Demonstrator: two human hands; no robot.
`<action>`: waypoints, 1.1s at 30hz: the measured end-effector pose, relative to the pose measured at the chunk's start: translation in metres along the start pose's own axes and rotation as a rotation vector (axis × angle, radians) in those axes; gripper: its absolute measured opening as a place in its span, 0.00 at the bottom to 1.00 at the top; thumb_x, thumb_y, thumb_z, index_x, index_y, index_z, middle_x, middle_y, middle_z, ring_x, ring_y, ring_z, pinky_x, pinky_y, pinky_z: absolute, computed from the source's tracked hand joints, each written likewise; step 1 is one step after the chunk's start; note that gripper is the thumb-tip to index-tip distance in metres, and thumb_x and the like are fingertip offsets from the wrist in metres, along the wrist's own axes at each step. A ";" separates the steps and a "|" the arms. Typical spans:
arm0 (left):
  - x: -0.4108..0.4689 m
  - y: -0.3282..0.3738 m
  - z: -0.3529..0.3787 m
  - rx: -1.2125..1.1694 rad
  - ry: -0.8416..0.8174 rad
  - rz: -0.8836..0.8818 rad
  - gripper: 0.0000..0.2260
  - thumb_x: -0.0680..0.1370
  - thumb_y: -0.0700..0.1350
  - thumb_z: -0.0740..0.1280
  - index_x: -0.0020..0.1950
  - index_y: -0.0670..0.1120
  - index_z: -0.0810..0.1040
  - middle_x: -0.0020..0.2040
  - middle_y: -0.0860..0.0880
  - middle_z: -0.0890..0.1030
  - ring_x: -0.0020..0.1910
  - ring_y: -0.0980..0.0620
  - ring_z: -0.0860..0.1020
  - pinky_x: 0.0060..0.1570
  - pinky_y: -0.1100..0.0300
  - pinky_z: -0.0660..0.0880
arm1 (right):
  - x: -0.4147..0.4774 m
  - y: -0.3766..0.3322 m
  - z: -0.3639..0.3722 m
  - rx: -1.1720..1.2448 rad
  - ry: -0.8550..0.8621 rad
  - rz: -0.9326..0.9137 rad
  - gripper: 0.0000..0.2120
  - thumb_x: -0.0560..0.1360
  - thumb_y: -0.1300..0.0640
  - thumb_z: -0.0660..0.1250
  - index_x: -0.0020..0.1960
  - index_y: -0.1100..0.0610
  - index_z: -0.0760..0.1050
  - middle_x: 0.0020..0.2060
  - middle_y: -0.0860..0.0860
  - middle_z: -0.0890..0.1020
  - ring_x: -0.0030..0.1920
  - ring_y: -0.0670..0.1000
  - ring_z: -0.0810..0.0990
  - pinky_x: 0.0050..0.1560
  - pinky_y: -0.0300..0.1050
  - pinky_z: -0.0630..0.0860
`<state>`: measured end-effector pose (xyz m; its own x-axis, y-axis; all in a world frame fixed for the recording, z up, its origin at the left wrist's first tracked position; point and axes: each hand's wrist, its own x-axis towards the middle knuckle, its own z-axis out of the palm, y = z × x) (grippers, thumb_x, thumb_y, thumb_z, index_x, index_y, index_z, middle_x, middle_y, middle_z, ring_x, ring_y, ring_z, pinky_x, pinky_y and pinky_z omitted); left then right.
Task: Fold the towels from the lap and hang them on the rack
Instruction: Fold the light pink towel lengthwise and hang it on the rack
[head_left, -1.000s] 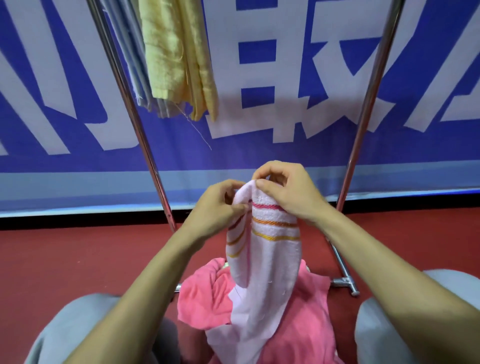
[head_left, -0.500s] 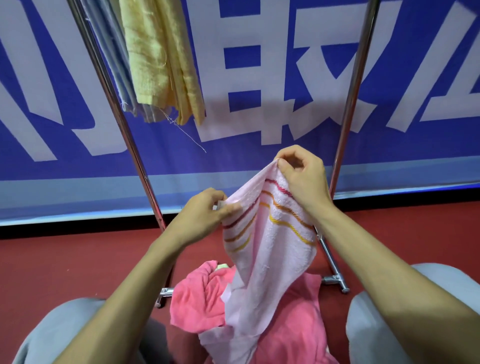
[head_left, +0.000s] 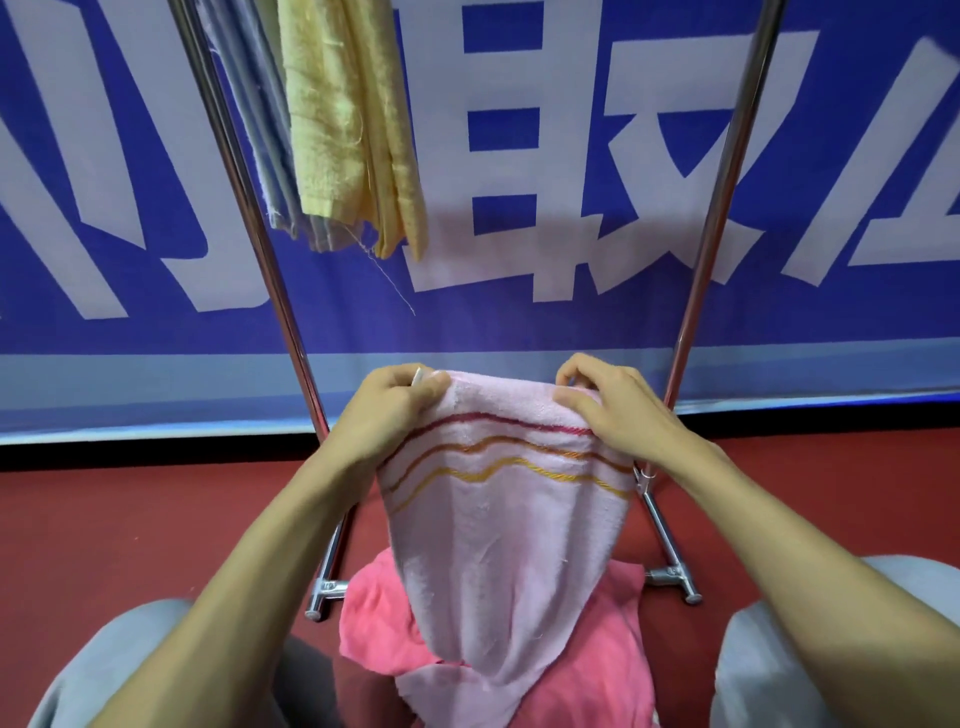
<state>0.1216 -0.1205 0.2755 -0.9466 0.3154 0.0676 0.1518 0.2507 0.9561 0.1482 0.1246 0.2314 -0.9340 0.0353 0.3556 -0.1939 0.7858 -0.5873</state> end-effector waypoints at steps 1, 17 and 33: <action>-0.001 0.004 0.000 -0.106 0.020 -0.036 0.13 0.79 0.44 0.63 0.36 0.43 0.76 0.32 0.46 0.75 0.33 0.50 0.73 0.35 0.59 0.71 | 0.000 0.000 0.000 -0.007 -0.038 0.000 0.03 0.76 0.54 0.66 0.44 0.51 0.73 0.34 0.47 0.77 0.36 0.45 0.72 0.40 0.34 0.67; 0.008 0.002 -0.016 -0.855 0.332 -0.374 0.11 0.75 0.46 0.58 0.32 0.47 0.67 0.32 0.48 0.69 0.31 0.50 0.72 0.40 0.57 0.71 | -0.002 0.003 0.003 0.040 -0.389 0.245 0.05 0.73 0.59 0.71 0.39 0.57 0.77 0.29 0.53 0.81 0.27 0.43 0.78 0.34 0.35 0.72; -0.003 -0.007 0.045 -0.124 -0.017 -0.292 0.15 0.72 0.35 0.59 0.29 0.45 0.79 0.31 0.43 0.76 0.33 0.48 0.74 0.37 0.60 0.70 | -0.013 -0.050 0.017 0.582 -0.080 0.282 0.04 0.74 0.63 0.69 0.45 0.63 0.82 0.32 0.51 0.81 0.32 0.42 0.76 0.38 0.37 0.74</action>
<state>0.1363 -0.0824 0.2559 -0.9399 0.2620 -0.2191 -0.1629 0.2198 0.9618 0.1650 0.0745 0.2441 -0.9879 0.1277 0.0877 -0.0476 0.2889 -0.9562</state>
